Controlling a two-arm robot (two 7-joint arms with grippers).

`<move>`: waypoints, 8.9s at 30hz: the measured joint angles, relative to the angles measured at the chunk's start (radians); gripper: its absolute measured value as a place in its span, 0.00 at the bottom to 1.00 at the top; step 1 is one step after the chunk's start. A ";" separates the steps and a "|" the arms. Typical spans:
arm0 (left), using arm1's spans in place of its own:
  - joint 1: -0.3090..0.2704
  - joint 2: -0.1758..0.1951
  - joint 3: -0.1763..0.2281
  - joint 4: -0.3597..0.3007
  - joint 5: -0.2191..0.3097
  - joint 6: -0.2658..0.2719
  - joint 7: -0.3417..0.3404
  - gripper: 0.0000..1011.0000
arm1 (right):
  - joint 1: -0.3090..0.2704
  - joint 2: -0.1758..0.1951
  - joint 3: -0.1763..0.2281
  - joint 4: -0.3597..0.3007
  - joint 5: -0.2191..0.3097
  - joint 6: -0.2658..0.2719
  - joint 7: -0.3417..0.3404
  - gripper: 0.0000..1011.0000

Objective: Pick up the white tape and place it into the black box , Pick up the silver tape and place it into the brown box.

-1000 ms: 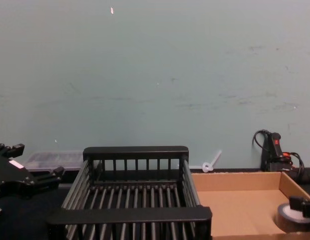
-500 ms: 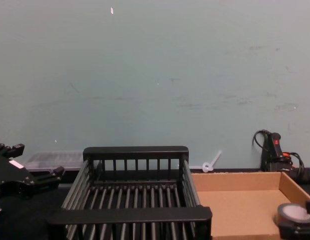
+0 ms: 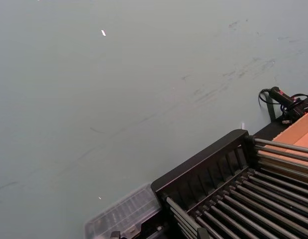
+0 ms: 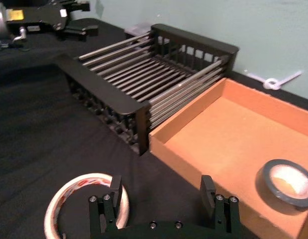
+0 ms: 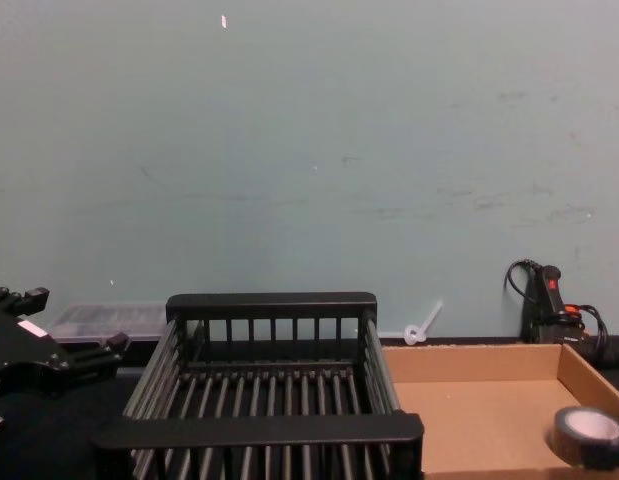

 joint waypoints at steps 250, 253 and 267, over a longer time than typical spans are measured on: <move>0.000 0.000 0.000 0.000 0.000 0.000 0.000 0.99 | 0.234 -0.038 -0.074 0.170 0.010 -0.125 0.043 0.05; 0.000 0.000 0.000 0.000 0.000 0.000 0.000 0.99 | 0.253 -0.049 -0.080 0.187 0.001 -0.133 0.051 0.05; 0.000 0.000 0.000 0.000 0.000 0.000 0.000 0.99 | 0.348 -0.108 -0.121 0.279 -0.035 -0.166 0.092 0.05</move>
